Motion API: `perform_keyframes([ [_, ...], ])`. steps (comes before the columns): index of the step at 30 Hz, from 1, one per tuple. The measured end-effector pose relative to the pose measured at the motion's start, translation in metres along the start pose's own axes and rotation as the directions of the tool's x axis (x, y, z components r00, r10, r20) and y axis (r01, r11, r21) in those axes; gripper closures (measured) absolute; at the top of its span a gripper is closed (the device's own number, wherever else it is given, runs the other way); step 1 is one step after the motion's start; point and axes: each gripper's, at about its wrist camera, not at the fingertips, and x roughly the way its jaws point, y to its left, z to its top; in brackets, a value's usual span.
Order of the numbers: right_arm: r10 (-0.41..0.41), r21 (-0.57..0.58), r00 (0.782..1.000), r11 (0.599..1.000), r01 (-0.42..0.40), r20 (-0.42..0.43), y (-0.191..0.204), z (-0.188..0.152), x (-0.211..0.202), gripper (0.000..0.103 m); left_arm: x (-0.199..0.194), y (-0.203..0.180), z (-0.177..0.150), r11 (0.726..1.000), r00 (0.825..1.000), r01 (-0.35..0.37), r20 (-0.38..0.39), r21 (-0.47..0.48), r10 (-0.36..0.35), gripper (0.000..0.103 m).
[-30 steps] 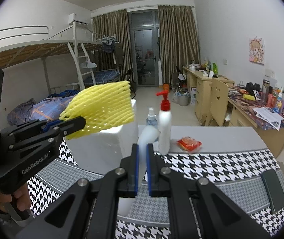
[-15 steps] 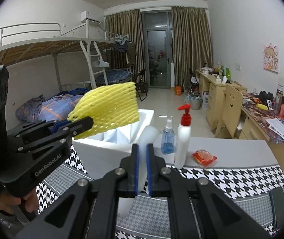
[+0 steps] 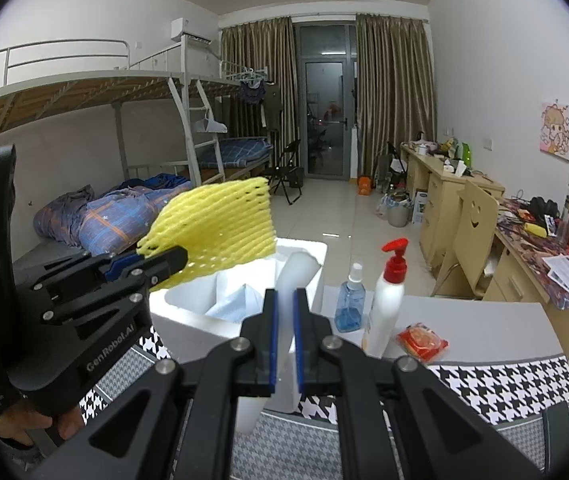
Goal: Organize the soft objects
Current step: 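Lift the sponge and foam stick and carry both tools toward the white foam box, then lower the yellow sponge into the foam box and open the left tool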
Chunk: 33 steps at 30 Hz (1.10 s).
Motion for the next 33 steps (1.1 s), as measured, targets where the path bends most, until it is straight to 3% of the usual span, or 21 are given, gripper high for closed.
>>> perform_keyframes([
  [27,-0.007,0.006,0.999,1.0,0.008,-0.037,0.007,0.021,0.043,0.094,0.049,0.019,0.002,0.999,0.996,-0.04,-0.082,-0.01,0.039,0.089],
  [29,-0.008,0.006,0.999,1.0,0.008,-0.036,0.006,0.022,0.043,0.094,0.051,0.019,0.002,0.999,0.995,-0.034,-0.095,-0.017,0.033,0.08],
  [30,-0.008,0.006,0.999,1.0,0.009,-0.038,0.006,0.021,0.043,0.094,0.052,0.02,0.001,0.999,0.994,-0.032,-0.102,-0.022,0.029,0.07],
  [31,-0.009,0.006,0.999,1.0,0.01,-0.039,0.007,0.022,0.043,0.094,0.053,0.021,0.0,0.999,0.994,-0.036,-0.106,-0.028,0.033,0.051],
  [33,-0.013,0.006,0.999,1.0,0.013,-0.038,0.006,0.023,0.044,0.094,0.05,0.024,-0.001,0.998,0.995,-0.05,-0.092,-0.039,0.046,0.027],
])
